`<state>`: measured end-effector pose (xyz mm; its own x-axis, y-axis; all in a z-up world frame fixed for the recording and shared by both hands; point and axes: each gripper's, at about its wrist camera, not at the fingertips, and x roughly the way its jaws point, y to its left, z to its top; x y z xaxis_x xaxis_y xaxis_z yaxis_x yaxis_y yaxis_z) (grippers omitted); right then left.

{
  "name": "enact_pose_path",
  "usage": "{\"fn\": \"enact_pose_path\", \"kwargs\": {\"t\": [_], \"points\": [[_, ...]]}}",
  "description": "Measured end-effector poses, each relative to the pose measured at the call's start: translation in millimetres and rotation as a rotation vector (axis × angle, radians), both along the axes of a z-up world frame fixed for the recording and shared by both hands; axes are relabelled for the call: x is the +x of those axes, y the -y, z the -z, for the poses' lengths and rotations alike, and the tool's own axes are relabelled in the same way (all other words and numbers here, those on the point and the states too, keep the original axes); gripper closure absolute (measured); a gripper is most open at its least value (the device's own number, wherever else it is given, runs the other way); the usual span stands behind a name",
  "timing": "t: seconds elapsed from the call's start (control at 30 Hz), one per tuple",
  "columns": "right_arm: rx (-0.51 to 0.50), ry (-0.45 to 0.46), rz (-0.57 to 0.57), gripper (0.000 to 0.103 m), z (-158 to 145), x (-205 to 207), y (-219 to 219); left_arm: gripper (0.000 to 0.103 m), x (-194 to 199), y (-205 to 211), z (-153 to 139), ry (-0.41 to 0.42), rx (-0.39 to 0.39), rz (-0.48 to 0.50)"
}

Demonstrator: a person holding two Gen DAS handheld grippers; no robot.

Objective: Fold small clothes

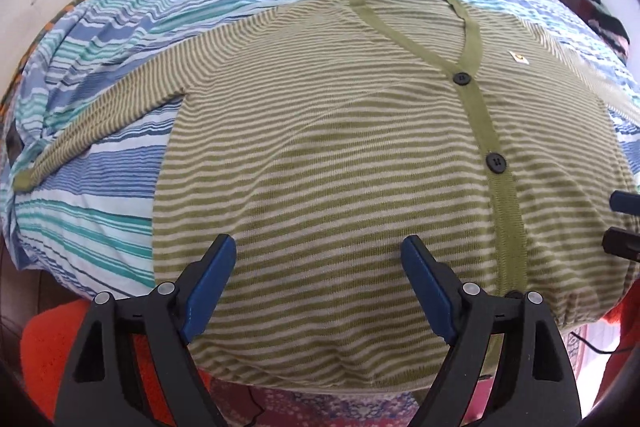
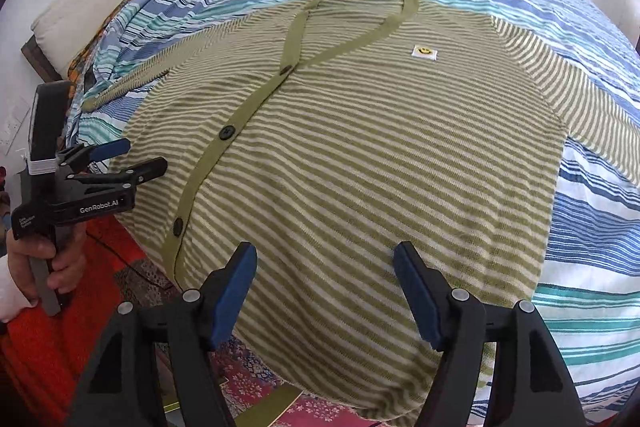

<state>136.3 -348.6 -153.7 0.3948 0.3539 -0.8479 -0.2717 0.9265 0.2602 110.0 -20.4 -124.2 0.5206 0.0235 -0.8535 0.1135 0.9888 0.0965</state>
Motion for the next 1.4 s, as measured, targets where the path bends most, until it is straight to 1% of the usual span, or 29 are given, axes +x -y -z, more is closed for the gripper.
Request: {"fn": "enact_pose_path", "kwargs": {"t": [0.07,0.17,0.27,0.33,0.4,0.5,0.57,0.6,0.63,0.67,0.7,0.73,0.77,0.83,0.9,0.97,1.03,1.1,1.13,1.2,1.27,1.3,1.33,1.4], "points": [[0.044,-0.017,0.008,0.032,-3,10,8,0.016,5,-5,-5,0.002,-0.020,-0.018],[0.045,-0.019,0.014,0.032,-15,34,20,0.015,27,-7,-8,-0.011,-0.049,-0.005],[0.053,-0.022,0.016,0.032,-24,64,28,0.015,65,-1,-12,-0.018,-0.030,0.026],[0.057,-0.032,0.020,0.032,-25,89,31,0.015,96,2,-13,-0.035,-0.042,0.049],[0.054,-0.031,0.032,0.032,-22,113,33,0.015,128,2,-9,-0.030,-0.033,0.034],[0.024,-0.015,0.055,0.032,-8,144,37,0.015,173,0,7,-0.041,-0.025,-0.011],[0.013,-0.048,0.075,0.032,13,165,40,0.014,198,-2,25,-0.060,-0.008,-0.045],[0.004,-0.074,0.084,0.032,25,173,42,0.005,207,-3,32,-0.061,-0.005,-0.060],[0.011,-0.083,0.091,0.030,35,178,44,0.000,214,-5,38,-0.051,-0.008,-0.075],[0.028,-0.068,0.098,0.027,37,180,45,0.000,218,-8,42,-0.040,-0.022,-0.083],[0.044,-0.050,0.099,0.021,38,180,44,0.000,222,-10,47,-0.034,-0.038,-0.085],[0.044,-0.040,0.090,0.017,39,180,42,0.000,224,-12,50,-0.029,-0.048,-0.088],[0.021,-0.026,0.075,0.016,41,179,37,0.000,225,-11,51,-0.022,-0.050,-0.089],[-0.018,0.010,0.039,0.007,44,176,28,0.000,226,-9,52,-0.009,-0.039,-0.085],[-0.032,0.034,0.022,0.003,46,174,22,0.000,221,-10,53,0.017,-0.039,-0.085],[-0.039,0.047,0.018,0.002,47,174,20,0.000,216,-11,53,0.036,-0.046,-0.084],[-0.036,0.050,0.021,0.002,46,175,20,0.000,218,-12,50,0.031,-0.054,-0.084],[-0.048,0.033,0.025,0.002,40,174,19,0.001,217,-13,43,0.019,-0.055,-0.084],[-0.055,0.020,0.028,0.003,33,173,19,0.001,215,-13,36,0.017,-0.059,-0.079],[-0.045,0.015,0.031,0.003,17,169,20,0.001,208,-15,19,0.049,-0.104,-0.069],[-0.043,0.063,0.046,0.003,-4,169,23,0.001,204,-13,6,0.082,-0.142,-0.073],[-0.049,0.083,0.053,0.003,-12,171,25,0.001,205,-12,4,0.081,-0.148,-0.075],[-0.060,0.092,0.061,0.003,-16,176,26,0.001,206,-11,4,0.074,-0.147,-0.079],[-0.091,0.089,0.095,0.003,-15,191,30,0.001,208,-7,8,0.045,-0.110,-0.090]]}}
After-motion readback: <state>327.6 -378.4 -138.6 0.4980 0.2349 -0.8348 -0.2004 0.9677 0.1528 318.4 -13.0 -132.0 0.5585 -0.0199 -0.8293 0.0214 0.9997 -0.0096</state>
